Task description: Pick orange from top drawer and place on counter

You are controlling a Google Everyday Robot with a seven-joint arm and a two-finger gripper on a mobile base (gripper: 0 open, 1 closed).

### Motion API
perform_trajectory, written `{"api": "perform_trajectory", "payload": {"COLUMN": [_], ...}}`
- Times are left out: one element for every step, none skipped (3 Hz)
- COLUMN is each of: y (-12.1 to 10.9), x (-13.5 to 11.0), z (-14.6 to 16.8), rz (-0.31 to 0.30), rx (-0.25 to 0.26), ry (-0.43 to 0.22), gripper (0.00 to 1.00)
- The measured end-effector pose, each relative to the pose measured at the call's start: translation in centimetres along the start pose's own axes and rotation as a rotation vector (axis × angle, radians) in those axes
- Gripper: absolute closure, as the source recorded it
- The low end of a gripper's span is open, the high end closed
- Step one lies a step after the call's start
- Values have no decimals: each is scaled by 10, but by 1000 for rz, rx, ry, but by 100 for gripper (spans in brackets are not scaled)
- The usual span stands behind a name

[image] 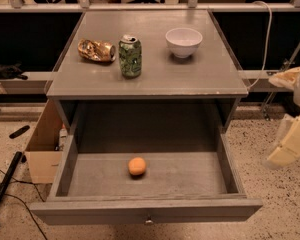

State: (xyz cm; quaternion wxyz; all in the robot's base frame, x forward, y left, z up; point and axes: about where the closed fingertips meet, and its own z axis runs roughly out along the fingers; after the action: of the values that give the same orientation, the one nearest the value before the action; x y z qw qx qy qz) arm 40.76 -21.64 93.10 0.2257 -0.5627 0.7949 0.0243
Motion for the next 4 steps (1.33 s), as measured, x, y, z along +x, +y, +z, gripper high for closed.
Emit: {"api": "perform_trajectory", "payload": {"y": [10, 21, 22, 29], "x": [3, -5, -4, -8], "z": [27, 74, 75, 85], "rz": [67, 141, 142, 150], "rx": [-4, -36, -38, -63], "ry": [-106, -191, -185, -198], "gripper": [0, 0, 0, 0]}}
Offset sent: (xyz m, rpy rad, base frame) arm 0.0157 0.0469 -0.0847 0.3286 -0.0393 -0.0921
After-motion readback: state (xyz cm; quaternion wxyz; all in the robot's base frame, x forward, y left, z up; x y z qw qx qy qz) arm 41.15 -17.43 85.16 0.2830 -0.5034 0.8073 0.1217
